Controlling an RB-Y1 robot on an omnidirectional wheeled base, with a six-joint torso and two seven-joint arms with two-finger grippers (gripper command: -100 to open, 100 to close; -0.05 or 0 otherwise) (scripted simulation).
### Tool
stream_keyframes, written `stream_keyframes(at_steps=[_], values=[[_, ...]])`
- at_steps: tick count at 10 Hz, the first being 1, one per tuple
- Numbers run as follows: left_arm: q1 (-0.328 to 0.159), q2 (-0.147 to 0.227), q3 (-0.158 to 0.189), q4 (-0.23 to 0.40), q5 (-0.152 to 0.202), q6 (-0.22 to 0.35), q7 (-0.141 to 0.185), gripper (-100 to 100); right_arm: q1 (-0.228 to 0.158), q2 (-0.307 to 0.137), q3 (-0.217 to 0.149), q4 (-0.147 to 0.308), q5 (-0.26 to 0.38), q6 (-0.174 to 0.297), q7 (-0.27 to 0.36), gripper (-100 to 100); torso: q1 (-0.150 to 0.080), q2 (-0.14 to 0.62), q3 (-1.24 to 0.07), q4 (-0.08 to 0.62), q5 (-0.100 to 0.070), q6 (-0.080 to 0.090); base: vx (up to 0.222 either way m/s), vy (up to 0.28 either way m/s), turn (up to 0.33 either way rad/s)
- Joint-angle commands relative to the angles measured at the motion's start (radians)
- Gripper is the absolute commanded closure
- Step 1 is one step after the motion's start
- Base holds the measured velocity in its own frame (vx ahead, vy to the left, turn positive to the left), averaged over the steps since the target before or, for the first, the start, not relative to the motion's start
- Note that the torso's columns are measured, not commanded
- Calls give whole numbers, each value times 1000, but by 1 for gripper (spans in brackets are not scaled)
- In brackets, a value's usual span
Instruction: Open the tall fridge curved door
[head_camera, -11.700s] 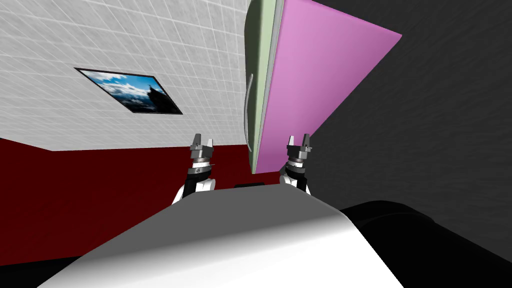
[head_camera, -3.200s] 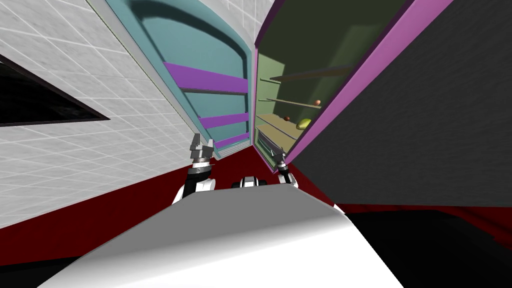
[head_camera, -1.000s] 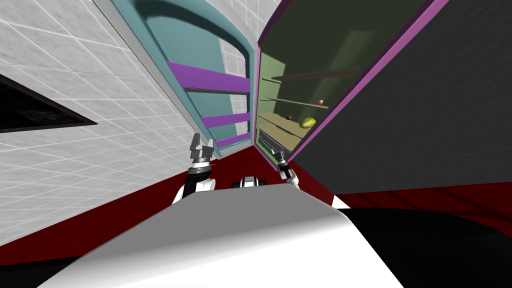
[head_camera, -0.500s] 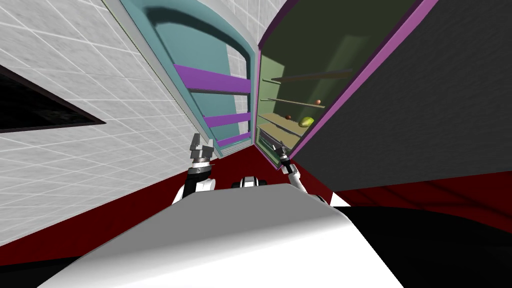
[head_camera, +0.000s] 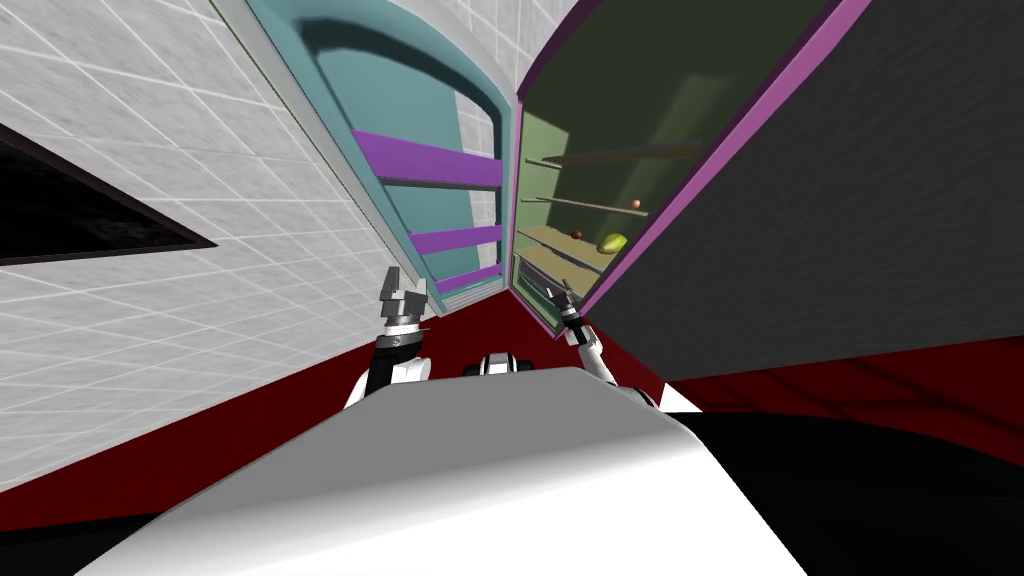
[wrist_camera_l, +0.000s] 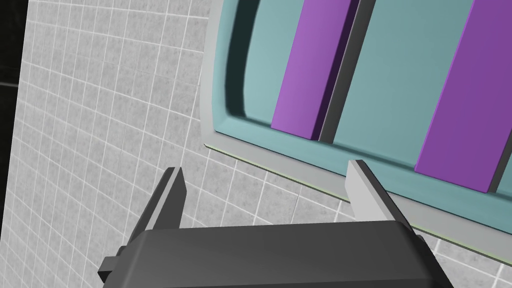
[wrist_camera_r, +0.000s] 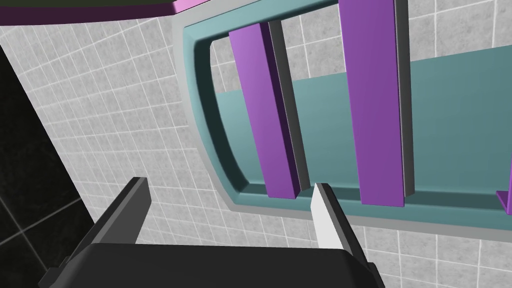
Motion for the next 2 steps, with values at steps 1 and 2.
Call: stream_keyframes(at_steps=[1, 2], values=[[0, 0, 0, 0, 0, 0, 0, 0, 0, 0, 0, 0, 0, 0, 0, 0, 0, 1, 0, 0, 0, 0, 0, 0, 0], [0, 0, 0, 0, 0, 0, 0, 0, 0, 0, 0, 0, 0, 0, 0, 0, 1, 1, 1, 0, 0, 0, 0, 0, 0]])
